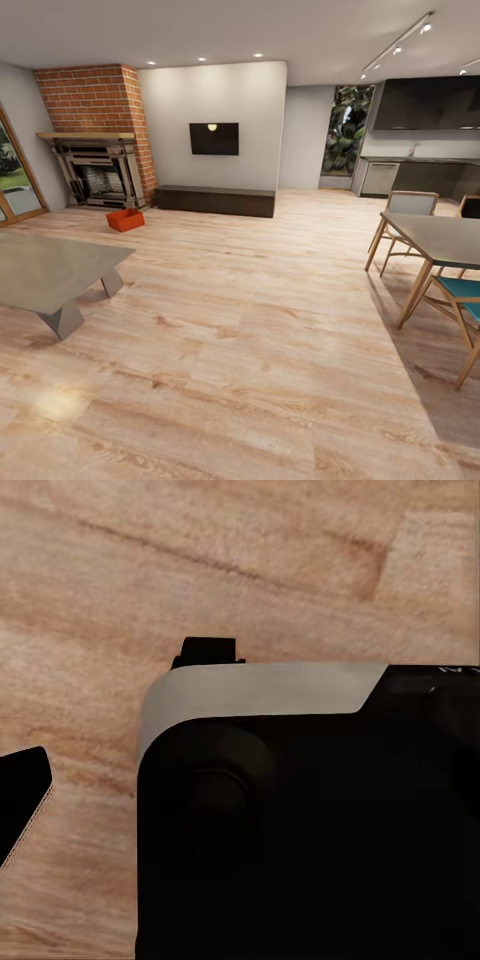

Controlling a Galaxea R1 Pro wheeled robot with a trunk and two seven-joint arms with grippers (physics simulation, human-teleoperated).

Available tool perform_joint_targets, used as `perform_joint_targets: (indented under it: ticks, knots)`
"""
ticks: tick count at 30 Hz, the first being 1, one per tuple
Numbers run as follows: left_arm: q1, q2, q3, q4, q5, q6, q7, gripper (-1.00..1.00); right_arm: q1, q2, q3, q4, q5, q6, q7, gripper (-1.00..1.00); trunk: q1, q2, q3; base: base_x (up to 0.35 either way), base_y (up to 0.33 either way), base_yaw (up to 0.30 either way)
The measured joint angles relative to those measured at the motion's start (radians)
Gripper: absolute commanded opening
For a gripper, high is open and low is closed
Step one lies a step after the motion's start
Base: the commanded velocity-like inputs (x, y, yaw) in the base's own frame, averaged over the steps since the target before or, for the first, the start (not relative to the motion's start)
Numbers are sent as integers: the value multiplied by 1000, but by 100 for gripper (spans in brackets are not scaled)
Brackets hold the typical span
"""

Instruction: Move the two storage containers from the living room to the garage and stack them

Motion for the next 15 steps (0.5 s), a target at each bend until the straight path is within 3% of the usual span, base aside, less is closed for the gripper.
perform_joint_targets:
  ticks: [15]
  knots:
    - [0,0,0,0,0,1,0,100,0,1,-1,0,-2,0,0,100,0,0,0,322,0,0]
